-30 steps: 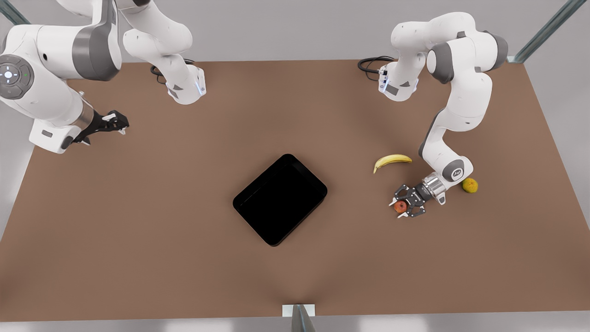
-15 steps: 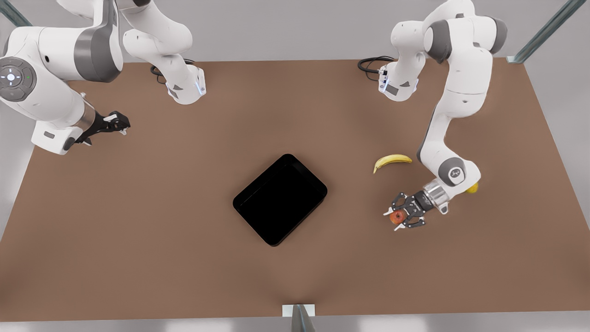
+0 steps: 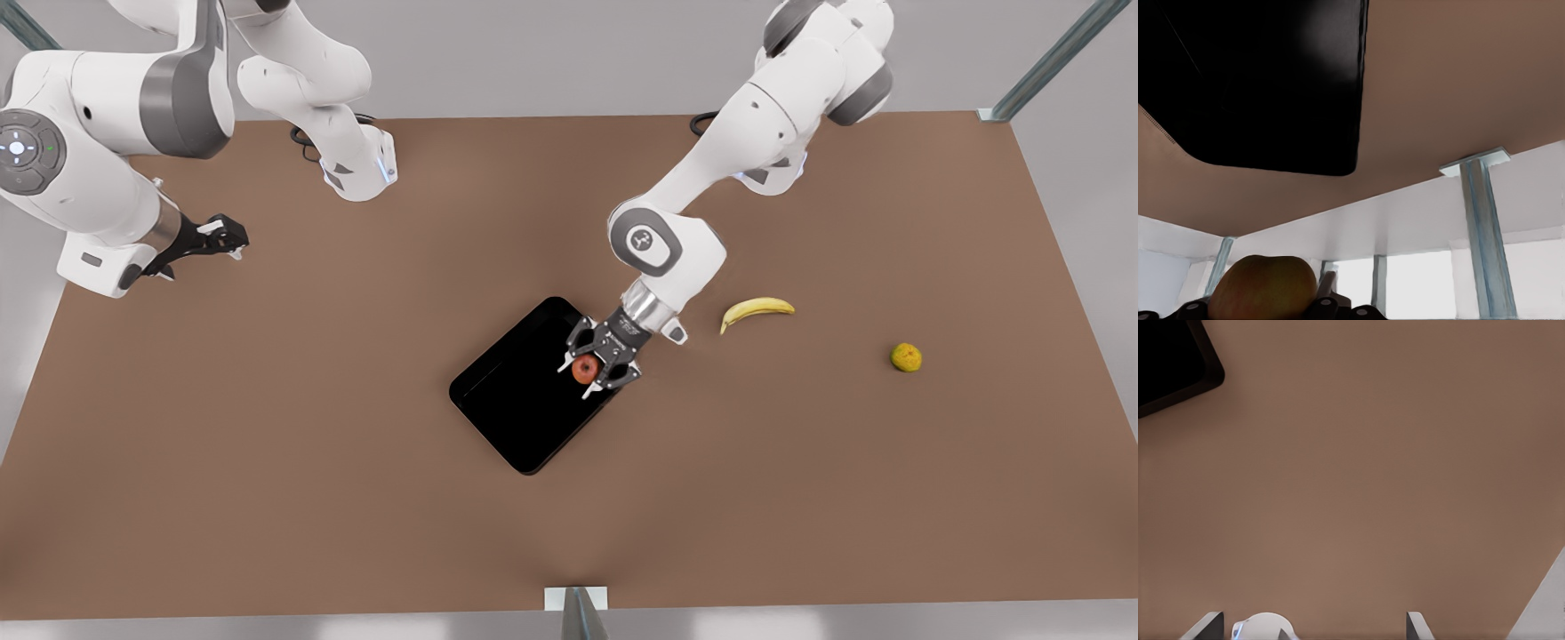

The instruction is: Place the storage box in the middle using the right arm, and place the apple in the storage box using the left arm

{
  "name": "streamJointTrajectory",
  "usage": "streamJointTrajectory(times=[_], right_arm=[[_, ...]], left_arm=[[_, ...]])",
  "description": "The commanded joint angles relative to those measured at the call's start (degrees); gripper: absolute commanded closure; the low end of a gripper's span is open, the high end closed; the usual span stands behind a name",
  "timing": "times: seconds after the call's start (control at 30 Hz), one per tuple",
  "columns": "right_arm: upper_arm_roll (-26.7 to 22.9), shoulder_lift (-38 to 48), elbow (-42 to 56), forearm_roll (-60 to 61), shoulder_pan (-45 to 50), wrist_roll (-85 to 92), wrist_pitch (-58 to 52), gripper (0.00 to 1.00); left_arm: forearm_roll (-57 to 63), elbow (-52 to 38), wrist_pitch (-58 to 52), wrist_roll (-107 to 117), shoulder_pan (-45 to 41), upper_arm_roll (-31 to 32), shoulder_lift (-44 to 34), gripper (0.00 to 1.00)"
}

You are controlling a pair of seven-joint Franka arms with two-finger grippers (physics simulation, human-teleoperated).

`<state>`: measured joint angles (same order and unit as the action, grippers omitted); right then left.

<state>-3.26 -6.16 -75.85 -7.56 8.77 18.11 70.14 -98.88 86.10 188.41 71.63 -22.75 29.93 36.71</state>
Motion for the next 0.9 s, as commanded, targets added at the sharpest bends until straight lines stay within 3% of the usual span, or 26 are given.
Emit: streamJointTrajectory(times=[0.0,0.07,0.1,0.13,0.3,0.37,0.43,0.47,0.53,0.6,0.7,0.8,0.87], right_arm=[[0.01,0.0,0.0,0.0,0.02,0.0,0.0,0.0],[-0.08,0.0,0.0,0.0,0.02,0.0,0.0,0.0],[0.01,0.0,0.0,0.0,0.02,0.0,0.0,0.0],[0.01,0.0,0.0,0.0,0.02,0.0,0.0,0.0],[0.01,0.0,0.0,0.09,0.02,0.0,-0.35,0.0],[-0.08,0.0,0.0,0.0,0.02,0.0,-0.35,0.0],[-0.08,0.09,0.0,0.0,0.02,0.0,-0.35,0.0],[0.01,0.09,0.0,0.09,0.02,0.0,-0.35,0.0],[-0.08,0.09,0.0,0.0,0.02,0.0,-0.35,0.0],[-0.08,0.09,0.0,0.0,0.02,0.0,-0.35,0.0],[0.01,0.09,0.0,0.0,0.02,0.09,-0.35,0.0],[-0.08,0.18,0.0,0.0,-0.06,0.17,-0.44,0.0],[-0.08,0.44,0.0,0.0,-0.07,0.09,-0.44,0.0]], left_arm=[[-1.23,-0.75,-0.5,-0.26,-0.45,-0.13,0.81,0.62],[-1.58,-4.45,0.82,-0.26,-2.91,-0.83,2.31,0.62],[-1.32,-5.06,0.91,-0.17,-3.53,-1.1,3.28,0.24],[-1.23,-5.06,0.82,-0.17,-3.53,-1.18,3.37,0.0],[-1.23,-5.06,0.91,0.0,-3.53,-1.18,2.84,0.0],[1.49,-0.51,-1.45,-0.79,-2.83,-3.73,-3.21,0.0],[7.9,11.36,-16.66,-1.23,-1.68,-13.31,-14.73,0.0],[19.58,15.06,-26.31,-1.14,1.65,-15.77,-18.16,0.0],[52.63,6.89,-66.74,-1.49,7.8,-25.18,-17.9,0.0],[75.73,5.4,-76.05,-11.49,8.51,-25.27,-19.92,0.0],[92.45,-0.84,-88.04,-31.98,10.09,-25.44,-20.36,0.0],[98.09,-0.58,-89.88,-42.87,11.23,-25.44,-22.56,0.0],[98.62,-3.92,-101.99,-60.44,12.99,-26.58,-28.08,0.01]])
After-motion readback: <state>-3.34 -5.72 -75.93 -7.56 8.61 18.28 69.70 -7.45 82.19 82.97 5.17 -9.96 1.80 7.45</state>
